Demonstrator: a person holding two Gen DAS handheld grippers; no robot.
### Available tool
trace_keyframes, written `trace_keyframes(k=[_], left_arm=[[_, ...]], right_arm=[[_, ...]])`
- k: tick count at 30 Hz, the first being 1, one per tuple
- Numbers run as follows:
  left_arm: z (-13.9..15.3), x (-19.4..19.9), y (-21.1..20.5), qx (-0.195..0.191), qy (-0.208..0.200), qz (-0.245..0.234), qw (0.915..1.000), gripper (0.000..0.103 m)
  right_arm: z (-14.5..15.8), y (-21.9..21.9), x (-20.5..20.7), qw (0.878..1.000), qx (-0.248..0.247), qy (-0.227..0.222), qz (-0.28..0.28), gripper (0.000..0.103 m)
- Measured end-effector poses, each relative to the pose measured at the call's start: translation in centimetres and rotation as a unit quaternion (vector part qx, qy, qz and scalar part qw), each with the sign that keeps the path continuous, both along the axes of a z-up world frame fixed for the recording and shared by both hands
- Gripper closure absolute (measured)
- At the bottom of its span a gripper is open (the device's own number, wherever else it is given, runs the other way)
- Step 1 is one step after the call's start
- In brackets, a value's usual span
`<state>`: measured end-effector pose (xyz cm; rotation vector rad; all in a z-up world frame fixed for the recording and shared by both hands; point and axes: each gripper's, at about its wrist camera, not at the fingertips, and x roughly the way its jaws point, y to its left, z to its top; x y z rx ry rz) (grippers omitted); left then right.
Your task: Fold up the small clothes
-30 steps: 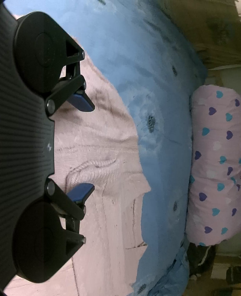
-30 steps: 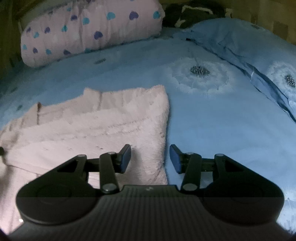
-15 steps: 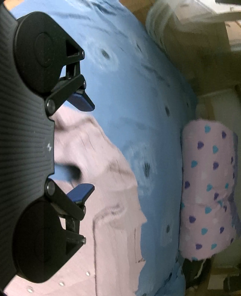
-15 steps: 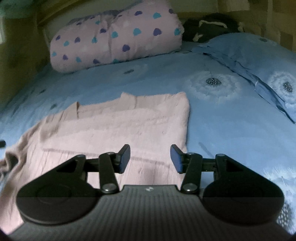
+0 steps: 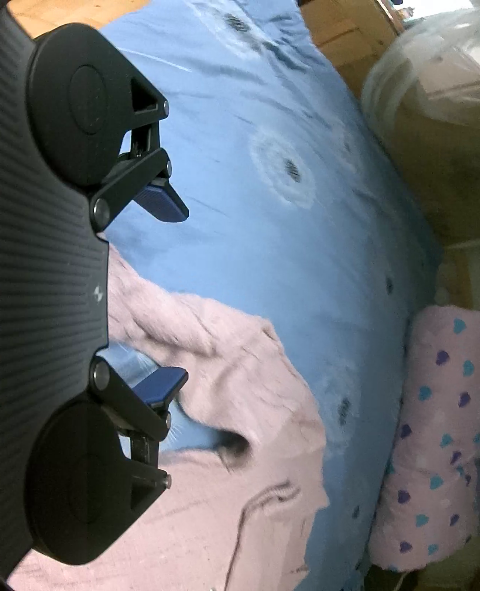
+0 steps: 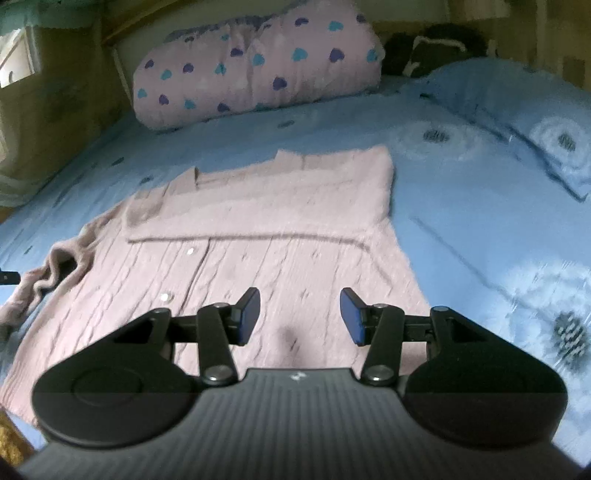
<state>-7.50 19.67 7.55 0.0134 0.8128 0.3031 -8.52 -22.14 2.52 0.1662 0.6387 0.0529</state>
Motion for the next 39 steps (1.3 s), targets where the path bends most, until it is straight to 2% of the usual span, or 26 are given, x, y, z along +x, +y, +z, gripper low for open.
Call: trace_keyframes(k=[5, 7, 9, 11, 12, 14, 15, 18, 22, 26, 29, 31, 32, 35, 37, 39], left_arm=[[-2.1, 0.3, 1.0, -0.014, 0.032, 0.019, 0.9992, 0.015], [-2.9, 0.3, 1.4, -0.025, 0.036, 0.033, 0.9985, 0.019], [-3.7, 0.2, 2.1, -0.06, 0.032, 0.046, 0.9966, 0.034], [-3.9, -0.1, 2.9, -0.101, 0.02, 0.055, 0.9932, 0.044], [-3.8, 0.0, 2.8, -0.102, 0.018, 0.057, 0.993, 0.056], [-3.7, -0.1, 2.9, -0.096, 0.017, 0.062, 0.9933, 0.066], [-3.6, -0.2, 3.2, -0.105, 0.014, 0.065, 0.9922, 0.069], [-3.4, -0.8, 4.3, -0.138, 0.002, 0.081, 0.9871, 0.074], [-3.1, -1.4, 6.0, -0.15, -0.012, 0.108, 0.9828, 0.075], [-3.8, -1.0, 6.9, -0.174, -0.008, 0.111, 0.9784, 0.073], [-3.9, -0.7, 6.7, -0.168, -0.012, 0.101, 0.9806, 0.072], [-3.7, -0.6, 6.7, -0.168, -0.017, 0.096, 0.981, 0.079], [-3.3, -0.6, 6.8, -0.169, -0.024, 0.094, 0.9808, 0.085], [-1.9, -0.7, 7.0, -0.166, -0.052, 0.092, 0.9805, 0.087], [-0.3, -0.7, 6.9, -0.147, -0.074, 0.097, 0.9817, 0.087], [1.3, -0.5, 6.6, -0.104, -0.09, 0.106, 0.9848, 0.087]], right_arm=[[-1.8, 0.9, 1.0, 1.0, -0.005, 0.024, 0.008, 0.053], [-2.3, 0.9, 1.2, 0.999, -0.005, 0.033, 0.003, 0.053], [-2.5, 0.9, 1.4, 0.999, -0.008, 0.034, 0.002, 0.053], [-2.6, 1.0, 1.3, 0.999, -0.014, 0.032, 0.004, 0.053], [-2.7, 1.1, 1.2, 0.999, -0.019, 0.032, 0.005, 0.053], [-2.8, 1.2, 1.2, 0.999, -0.025, 0.032, 0.007, 0.053], [-2.9, 1.2, 1.2, 0.999, -0.026, 0.032, 0.007, 0.053], [-2.9, 1.2, 1.1, 0.999, -0.025, 0.031, 0.006, 0.053], [-2.9, 1.1, 1.1, 0.999, -0.02, 0.03, 0.003, 0.053], [-2.9, 1.2, 1.3, 0.999, -0.026, 0.028, 0.003, 0.053], [-3.0, 1.7, 1.4, 0.999, -0.043, 0.026, 0.007, 0.053], [-3.0, 1.9, 1.4, 0.998, -0.051, 0.024, 0.009, 0.053], [-3.0, 1.9, 1.4, 0.998, -0.052, 0.023, 0.009, 0.053], [-3.0, 1.7, 1.5, 0.999, -0.045, 0.023, 0.007, 0.053], [-3.0, 1.6, 1.5, 0.999, -0.041, 0.023, 0.006, 0.053], [-2.9, 1.6, 1.5, 0.999, -0.038, 0.023, 0.005, 0.053]])
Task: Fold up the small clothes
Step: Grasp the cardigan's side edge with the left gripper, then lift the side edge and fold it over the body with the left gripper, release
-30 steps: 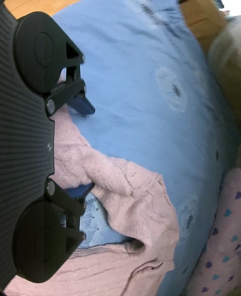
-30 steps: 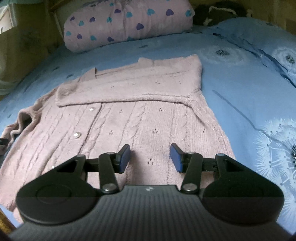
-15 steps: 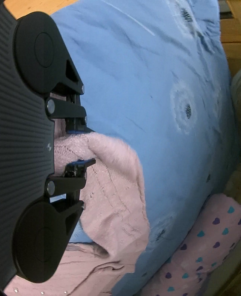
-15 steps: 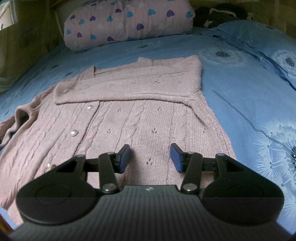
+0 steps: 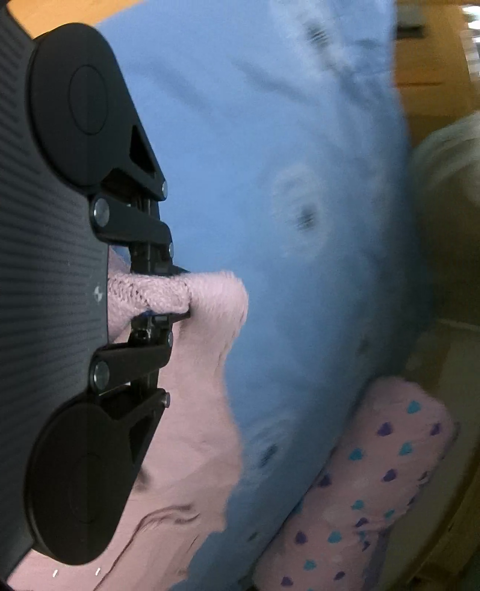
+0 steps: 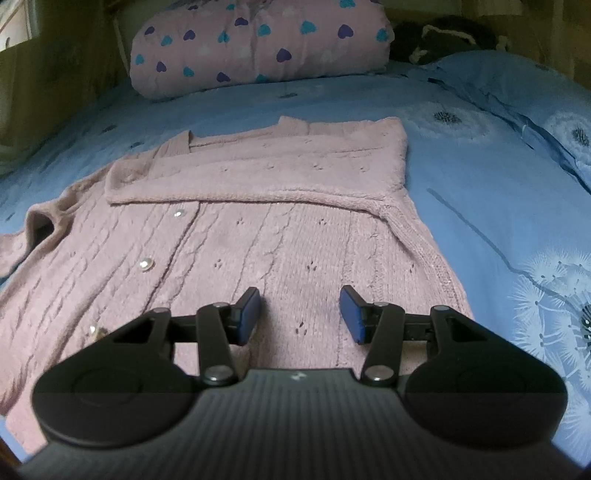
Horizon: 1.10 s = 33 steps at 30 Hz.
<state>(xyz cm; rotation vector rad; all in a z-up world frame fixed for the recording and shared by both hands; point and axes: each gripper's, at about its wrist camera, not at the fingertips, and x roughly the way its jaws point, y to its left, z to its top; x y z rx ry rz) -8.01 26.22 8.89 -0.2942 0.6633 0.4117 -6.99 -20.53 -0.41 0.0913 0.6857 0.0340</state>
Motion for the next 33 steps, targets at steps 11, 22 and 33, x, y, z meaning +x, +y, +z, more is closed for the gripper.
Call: trace_keyframes(k=[11, 22, 33], left_arm=[[8.1, 1.9, -3.6, 0.005, -0.075, -0.064, 0.9951, 0.087], [12.0, 5.3, -15.3, -0.045, -0.124, -0.176, 0.9755, 0.087], [8.3, 10.4, -28.5, -0.078, -0.104, -0.269, 0.9543, 0.087]], right_arm=[[0.3, -0.1, 0.0, 1.0, 0.014, -0.005, 0.001, 0.053], [0.8, -0.3, 0.0, 0.999, 0.029, -0.011, 0.006, 0.053], [1.7, -1.5, -0.3, 0.998, 0.06, -0.019, -0.007, 0.053]])
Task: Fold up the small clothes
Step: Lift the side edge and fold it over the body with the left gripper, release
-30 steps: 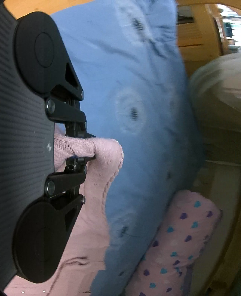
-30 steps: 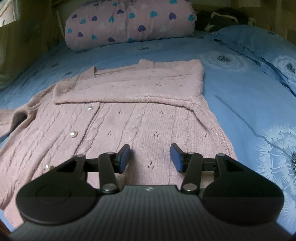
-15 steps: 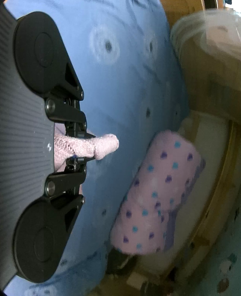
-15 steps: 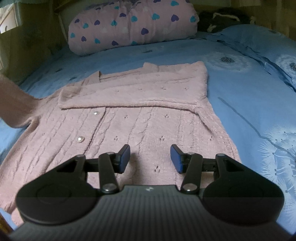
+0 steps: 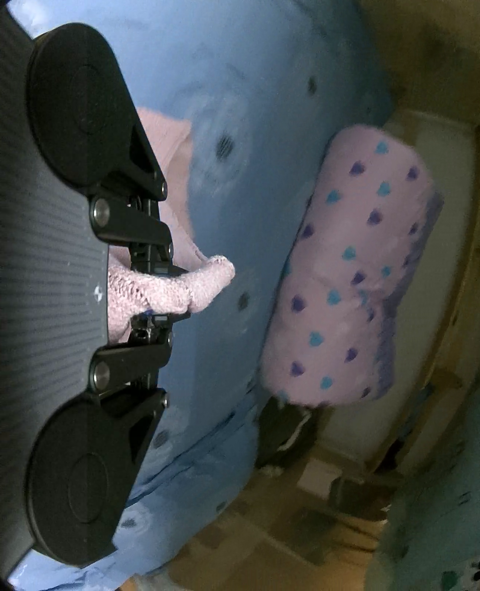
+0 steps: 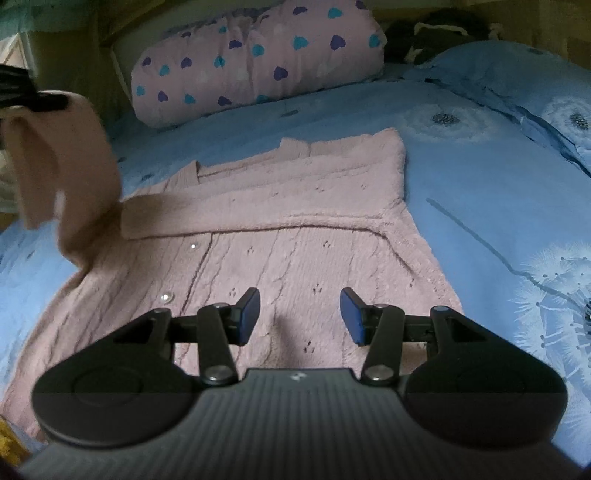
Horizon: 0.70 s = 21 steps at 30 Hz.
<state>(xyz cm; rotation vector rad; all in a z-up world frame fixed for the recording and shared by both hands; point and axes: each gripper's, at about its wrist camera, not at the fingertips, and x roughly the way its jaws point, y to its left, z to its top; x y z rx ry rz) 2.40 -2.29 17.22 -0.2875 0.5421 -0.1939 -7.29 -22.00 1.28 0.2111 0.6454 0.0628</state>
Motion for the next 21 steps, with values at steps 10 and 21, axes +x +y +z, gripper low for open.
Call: trace_keyframes(k=[10, 21], left_arm=[[-8.7, 4.9, -9.1, 0.088, 0.07, -0.062, 0.9917, 0.086], [-9.6, 3.8, -8.1, 0.118, 0.082, -0.098, 0.9847, 0.021]], right_arm=[[-0.8, -0.7, 1.0, 0.998, 0.022, 0.048, -0.028, 0.053], [-0.9, -0.5, 1.6, 0.998, 0.021, 0.057, -0.031, 0.053]])
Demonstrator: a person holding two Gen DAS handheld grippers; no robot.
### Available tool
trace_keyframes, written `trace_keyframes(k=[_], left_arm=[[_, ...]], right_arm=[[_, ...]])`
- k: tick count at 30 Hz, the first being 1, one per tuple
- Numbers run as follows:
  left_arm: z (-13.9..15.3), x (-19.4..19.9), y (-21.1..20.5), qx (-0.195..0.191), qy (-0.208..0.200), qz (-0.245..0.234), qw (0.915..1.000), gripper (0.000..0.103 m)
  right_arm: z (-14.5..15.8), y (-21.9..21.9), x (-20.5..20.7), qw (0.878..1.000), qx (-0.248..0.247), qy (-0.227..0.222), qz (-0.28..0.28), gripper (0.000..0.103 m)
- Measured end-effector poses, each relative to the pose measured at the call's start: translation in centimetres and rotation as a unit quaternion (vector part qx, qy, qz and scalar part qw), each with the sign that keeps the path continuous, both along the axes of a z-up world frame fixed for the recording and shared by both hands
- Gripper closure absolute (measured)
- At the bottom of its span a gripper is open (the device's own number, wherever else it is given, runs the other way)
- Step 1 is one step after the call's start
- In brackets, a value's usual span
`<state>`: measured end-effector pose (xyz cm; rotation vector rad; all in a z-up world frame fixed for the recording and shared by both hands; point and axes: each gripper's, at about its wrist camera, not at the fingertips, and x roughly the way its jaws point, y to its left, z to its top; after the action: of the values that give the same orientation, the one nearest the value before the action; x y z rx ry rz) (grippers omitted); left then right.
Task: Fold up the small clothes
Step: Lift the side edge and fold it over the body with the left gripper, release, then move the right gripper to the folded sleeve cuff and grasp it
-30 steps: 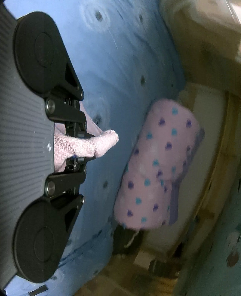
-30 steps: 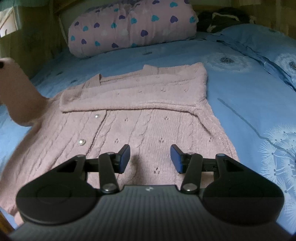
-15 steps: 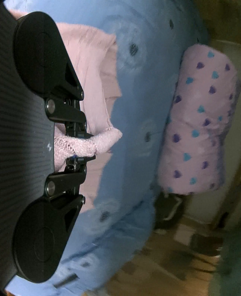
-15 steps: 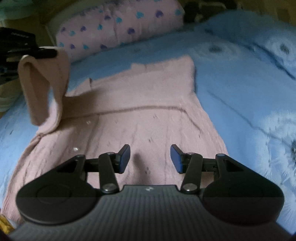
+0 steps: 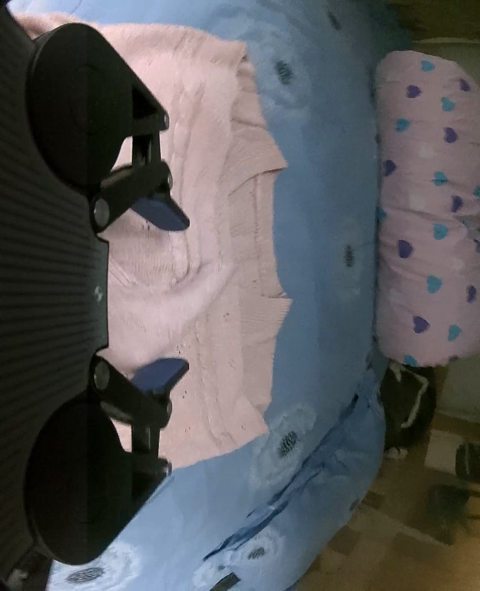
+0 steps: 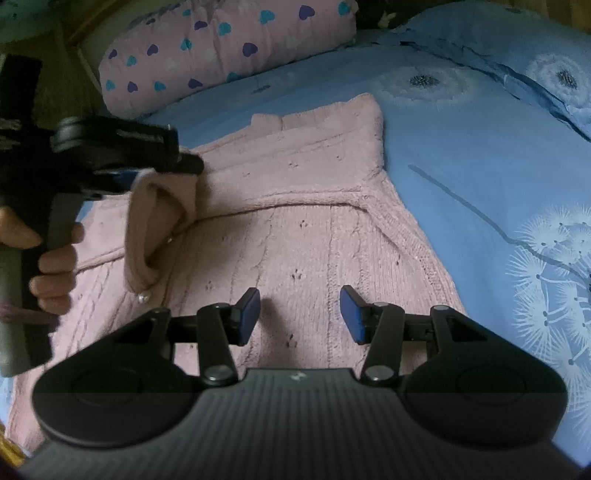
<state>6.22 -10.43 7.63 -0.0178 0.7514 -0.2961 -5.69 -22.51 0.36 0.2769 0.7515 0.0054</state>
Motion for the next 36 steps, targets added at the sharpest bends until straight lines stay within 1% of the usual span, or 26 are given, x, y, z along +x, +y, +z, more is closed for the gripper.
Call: trace_keyframes(k=[3, 6, 9, 11, 14, 17, 20, 22, 25, 27, 28, 30, 33, 36], left_arm=[[1.3, -1.6, 1.9, 0.011, -0.01, -0.002, 0.9999, 0.021], [2.0, -3.2, 4.8, 0.023, -0.02, 0.01, 0.9995, 0.02], [1.8, -4.2, 7.8, 0.044, -0.026, 0.036, 0.998, 0.019], [1.2, -4.4, 9.7, 0.052, -0.027, 0.055, 0.9968, 0.019], [0.1, -4.1, 12.1, 0.043, -0.02, 0.076, 0.996, 0.019], [-1.1, -3.5, 13.7, 0.024, -0.01, 0.081, 0.9964, 0.019], [-2.1, -3.3, 14.4, 0.024, -0.011, 0.078, 0.9966, 0.019], [-2.5, -2.7, 14.4, 0.031, 0.002, 0.083, 0.9961, 0.019], [-2.5, -1.9, 14.6, 0.022, 0.014, 0.088, 0.9958, 0.019], [-2.6, -1.7, 14.3, 0.021, 0.017, 0.086, 0.9959, 0.019], [-2.6, -1.6, 14.3, 0.023, 0.018, 0.085, 0.9959, 0.019], [-2.8, -1.5, 14.0, 0.029, 0.018, 0.086, 0.9957, 0.019], [-3.2, -1.5, 13.6, 0.041, 0.017, 0.084, 0.9954, 0.019], [-3.4, -1.5, 13.3, 0.047, 0.017, 0.083, 0.9953, 0.019]], right_arm=[[-0.1, 0.1, -0.1, 1.0, -0.006, -0.003, 0.002, 0.053], [-0.1, 0.1, -0.1, 1.0, -0.005, -0.006, 0.001, 0.053], [-0.1, 0.2, -0.4, 1.0, -0.006, -0.012, -0.001, 0.053], [-0.1, 0.3, -0.6, 1.0, -0.012, -0.019, 0.001, 0.052], [0.1, 0.9, -0.7, 0.999, -0.028, -0.032, 0.008, 0.052], [0.2, 1.7, -0.4, 0.997, -0.056, -0.04, 0.021, 0.052], [0.7, 2.6, 0.1, 0.995, -0.079, -0.047, 0.041, 0.053], [1.4, 3.0, 0.8, 0.993, -0.087, -0.054, 0.058, 0.053], [2.1, 4.0, 1.6, 0.989, -0.106, -0.07, 0.079, 0.053], [2.4, 5.3, 1.7, 0.982, -0.134, -0.085, 0.105, 0.053], [2.4, 6.3, 1.6, 0.976, -0.151, -0.092, 0.125, 0.053], [2.4, 7.9, 1.7, 0.967, -0.169, -0.096, 0.163, 0.053], [2.3, 10.0, 2.2, 0.958, -0.181, -0.099, 0.2, 0.053], [2.1, 11.3, 2.9, 0.954, -0.186, -0.101, 0.212, 0.053]])
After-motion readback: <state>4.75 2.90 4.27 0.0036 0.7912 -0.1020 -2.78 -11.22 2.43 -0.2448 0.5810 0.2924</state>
